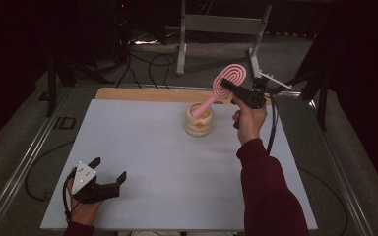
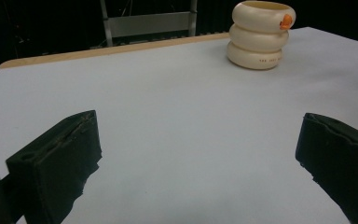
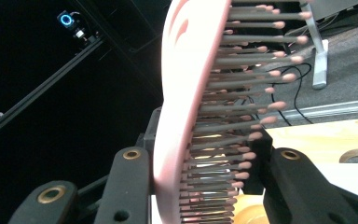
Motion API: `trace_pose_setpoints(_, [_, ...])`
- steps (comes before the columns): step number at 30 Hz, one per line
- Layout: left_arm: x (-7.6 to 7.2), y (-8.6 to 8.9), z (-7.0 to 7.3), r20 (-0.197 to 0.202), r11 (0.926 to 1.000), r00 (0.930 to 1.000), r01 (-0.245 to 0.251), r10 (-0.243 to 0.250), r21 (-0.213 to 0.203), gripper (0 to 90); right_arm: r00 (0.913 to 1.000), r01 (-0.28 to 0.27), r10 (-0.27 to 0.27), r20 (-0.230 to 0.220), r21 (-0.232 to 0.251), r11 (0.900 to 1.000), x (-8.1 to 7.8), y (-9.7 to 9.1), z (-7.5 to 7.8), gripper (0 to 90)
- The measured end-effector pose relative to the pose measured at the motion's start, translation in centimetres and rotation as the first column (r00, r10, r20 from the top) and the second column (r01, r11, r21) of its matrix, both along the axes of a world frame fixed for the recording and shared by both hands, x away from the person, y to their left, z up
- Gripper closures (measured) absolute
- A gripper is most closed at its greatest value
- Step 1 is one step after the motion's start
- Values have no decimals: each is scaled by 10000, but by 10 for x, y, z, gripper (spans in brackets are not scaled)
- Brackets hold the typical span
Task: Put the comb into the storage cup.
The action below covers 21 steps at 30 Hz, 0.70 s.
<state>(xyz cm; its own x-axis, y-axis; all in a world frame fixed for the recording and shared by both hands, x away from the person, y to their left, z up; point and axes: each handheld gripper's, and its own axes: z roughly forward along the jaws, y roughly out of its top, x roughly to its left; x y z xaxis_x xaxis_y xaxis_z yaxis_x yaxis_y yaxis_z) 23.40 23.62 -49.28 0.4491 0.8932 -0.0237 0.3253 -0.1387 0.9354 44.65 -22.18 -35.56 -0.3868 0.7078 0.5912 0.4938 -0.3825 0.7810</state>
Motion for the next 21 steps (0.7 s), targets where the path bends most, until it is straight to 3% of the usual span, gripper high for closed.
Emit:
trace_pose_setpoints(12, [0,1,0,3,10000,10000,-17,17,-56,9,9994,241,-240,246,-37,9997,1,-1,3,641])
trace_pose_setpoints(15, [0,0,-1,-25,10000,10000,-23,23,-83,9,9986,364,-351,403,-312,9989,0,1,4,641])
trace_pose_setpoints(21, [0,0,-1,-35,10000,10000,-15,15,-47,9,9977,497,-480,481,-338,9982,1,0,5,641])
